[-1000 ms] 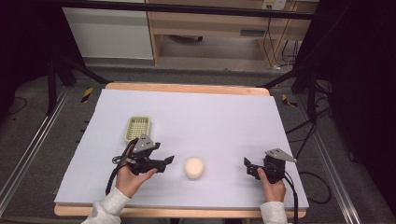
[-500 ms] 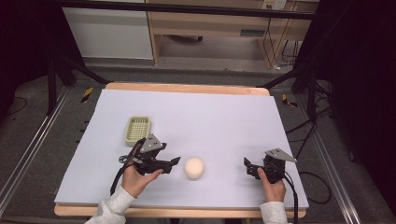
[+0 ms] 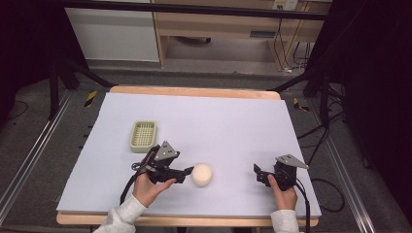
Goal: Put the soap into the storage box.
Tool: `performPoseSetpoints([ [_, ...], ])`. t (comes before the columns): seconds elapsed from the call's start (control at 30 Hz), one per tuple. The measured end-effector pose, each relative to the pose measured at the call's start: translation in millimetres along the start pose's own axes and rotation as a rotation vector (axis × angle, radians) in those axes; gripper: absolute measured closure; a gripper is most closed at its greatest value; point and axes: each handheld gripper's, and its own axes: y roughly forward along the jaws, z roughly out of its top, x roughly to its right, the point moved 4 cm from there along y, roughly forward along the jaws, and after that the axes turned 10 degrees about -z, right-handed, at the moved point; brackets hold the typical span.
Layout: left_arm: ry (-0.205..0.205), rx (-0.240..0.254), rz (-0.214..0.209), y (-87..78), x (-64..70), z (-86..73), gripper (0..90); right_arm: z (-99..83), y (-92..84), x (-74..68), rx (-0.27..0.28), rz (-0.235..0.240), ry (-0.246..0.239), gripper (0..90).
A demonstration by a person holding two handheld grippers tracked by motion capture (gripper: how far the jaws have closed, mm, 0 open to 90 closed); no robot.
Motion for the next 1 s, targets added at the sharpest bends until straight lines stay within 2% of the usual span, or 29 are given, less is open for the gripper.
performPoseSetpoints([
  [1.0, 0.028, -0.081, -0.047, 32.9, 16.9, -3.0, 22.7, -0.1, 0.2, -0.2, -0.003, 0.004, 0.000, 3.9],
])
